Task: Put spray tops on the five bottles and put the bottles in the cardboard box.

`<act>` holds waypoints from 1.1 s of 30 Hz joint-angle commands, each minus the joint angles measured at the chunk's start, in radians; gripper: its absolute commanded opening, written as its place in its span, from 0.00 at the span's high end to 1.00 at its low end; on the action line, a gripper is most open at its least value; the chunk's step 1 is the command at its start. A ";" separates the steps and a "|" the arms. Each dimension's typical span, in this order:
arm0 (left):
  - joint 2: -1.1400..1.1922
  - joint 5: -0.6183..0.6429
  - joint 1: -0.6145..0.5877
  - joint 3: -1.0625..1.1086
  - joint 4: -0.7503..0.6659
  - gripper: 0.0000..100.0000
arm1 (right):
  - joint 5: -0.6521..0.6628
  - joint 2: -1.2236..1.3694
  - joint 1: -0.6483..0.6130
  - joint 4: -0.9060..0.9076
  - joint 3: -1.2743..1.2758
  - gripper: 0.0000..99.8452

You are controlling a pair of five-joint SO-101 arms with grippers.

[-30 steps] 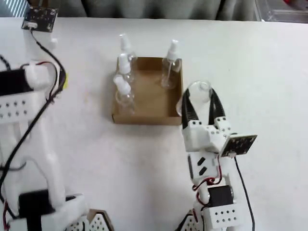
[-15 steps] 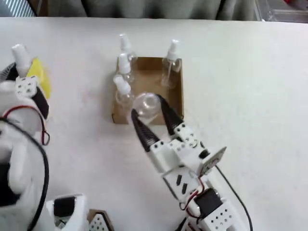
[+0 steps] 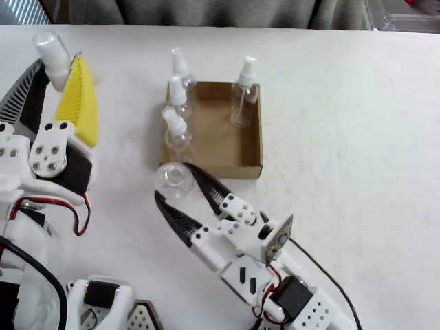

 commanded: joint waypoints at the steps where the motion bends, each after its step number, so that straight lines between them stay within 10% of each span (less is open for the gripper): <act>1: 0.001 0.011 0.058 -0.003 -0.055 0.98 | 0.000 -0.019 -0.027 0.042 0.005 0.98; 33: 0.042 0.012 0.265 0.014 0.025 0.98 | 0.003 -0.015 -0.047 0.044 0.005 0.98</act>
